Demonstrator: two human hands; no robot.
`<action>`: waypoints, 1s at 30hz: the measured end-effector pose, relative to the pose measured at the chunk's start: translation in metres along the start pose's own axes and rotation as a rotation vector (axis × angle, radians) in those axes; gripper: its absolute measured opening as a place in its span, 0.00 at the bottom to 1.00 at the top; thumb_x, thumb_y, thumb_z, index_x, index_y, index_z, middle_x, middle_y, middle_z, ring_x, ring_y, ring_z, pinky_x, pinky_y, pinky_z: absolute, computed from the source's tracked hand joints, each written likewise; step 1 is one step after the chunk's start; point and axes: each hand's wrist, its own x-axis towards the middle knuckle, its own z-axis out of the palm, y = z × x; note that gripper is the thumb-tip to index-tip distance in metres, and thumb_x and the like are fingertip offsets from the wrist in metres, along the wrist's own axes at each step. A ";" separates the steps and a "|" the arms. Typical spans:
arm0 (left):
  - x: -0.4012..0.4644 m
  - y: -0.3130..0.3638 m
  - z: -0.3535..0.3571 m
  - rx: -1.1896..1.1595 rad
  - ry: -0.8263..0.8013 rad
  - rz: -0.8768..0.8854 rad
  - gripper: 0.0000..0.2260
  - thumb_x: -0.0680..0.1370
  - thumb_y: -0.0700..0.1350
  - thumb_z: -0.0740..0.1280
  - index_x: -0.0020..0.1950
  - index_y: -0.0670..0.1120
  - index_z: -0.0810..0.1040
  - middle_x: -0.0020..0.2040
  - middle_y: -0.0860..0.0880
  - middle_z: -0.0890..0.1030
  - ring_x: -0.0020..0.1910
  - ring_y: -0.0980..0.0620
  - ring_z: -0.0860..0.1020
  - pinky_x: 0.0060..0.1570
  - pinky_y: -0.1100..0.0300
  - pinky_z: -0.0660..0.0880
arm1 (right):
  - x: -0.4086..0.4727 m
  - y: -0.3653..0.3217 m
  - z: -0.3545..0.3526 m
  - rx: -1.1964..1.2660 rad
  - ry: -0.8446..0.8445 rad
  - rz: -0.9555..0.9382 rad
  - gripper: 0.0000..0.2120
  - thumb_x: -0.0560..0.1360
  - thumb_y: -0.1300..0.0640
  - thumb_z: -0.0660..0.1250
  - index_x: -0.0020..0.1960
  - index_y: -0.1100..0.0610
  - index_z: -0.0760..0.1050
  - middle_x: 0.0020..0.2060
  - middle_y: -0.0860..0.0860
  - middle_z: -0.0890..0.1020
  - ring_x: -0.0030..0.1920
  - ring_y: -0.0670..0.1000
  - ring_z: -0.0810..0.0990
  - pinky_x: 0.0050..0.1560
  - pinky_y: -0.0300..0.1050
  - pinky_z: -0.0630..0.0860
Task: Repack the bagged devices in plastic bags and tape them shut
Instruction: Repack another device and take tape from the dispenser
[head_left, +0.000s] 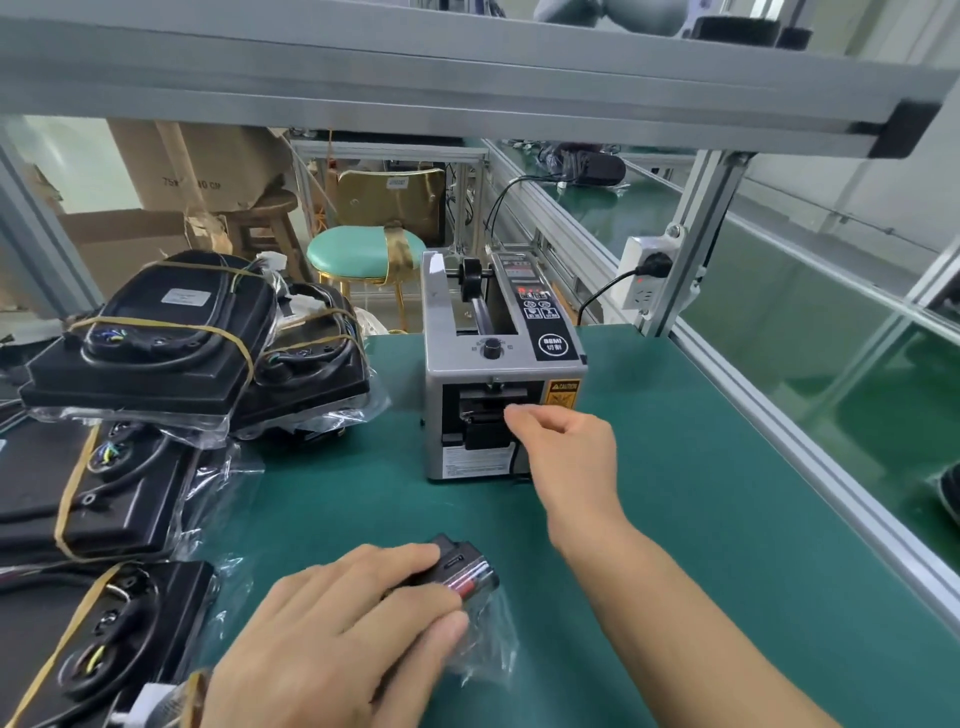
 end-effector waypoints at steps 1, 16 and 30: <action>0.000 0.001 0.001 -0.033 0.021 -0.020 0.11 0.69 0.54 0.63 0.37 0.55 0.85 0.45 0.59 0.83 0.41 0.61 0.82 0.42 0.62 0.73 | 0.002 0.003 0.004 0.007 0.026 0.018 0.10 0.73 0.55 0.72 0.33 0.47 0.80 0.30 0.36 0.82 0.36 0.33 0.78 0.36 0.30 0.67; -0.003 0.016 0.000 -0.128 0.184 -0.141 0.10 0.70 0.50 0.63 0.34 0.53 0.82 0.42 0.58 0.83 0.41 0.57 0.82 0.43 0.60 0.69 | 0.000 -0.019 0.029 0.334 0.196 0.454 0.12 0.72 0.63 0.70 0.35 0.57 0.68 0.26 0.49 0.67 0.18 0.45 0.60 0.16 0.35 0.56; 0.002 0.017 -0.003 -0.142 0.079 -0.261 0.10 0.65 0.54 0.60 0.38 0.56 0.80 0.40 0.62 0.79 0.40 0.62 0.71 0.39 0.66 0.68 | -0.057 -0.038 -0.043 0.080 -0.380 0.259 0.12 0.73 0.54 0.67 0.31 0.51 0.71 0.32 0.46 0.71 0.36 0.45 0.68 0.42 0.40 0.63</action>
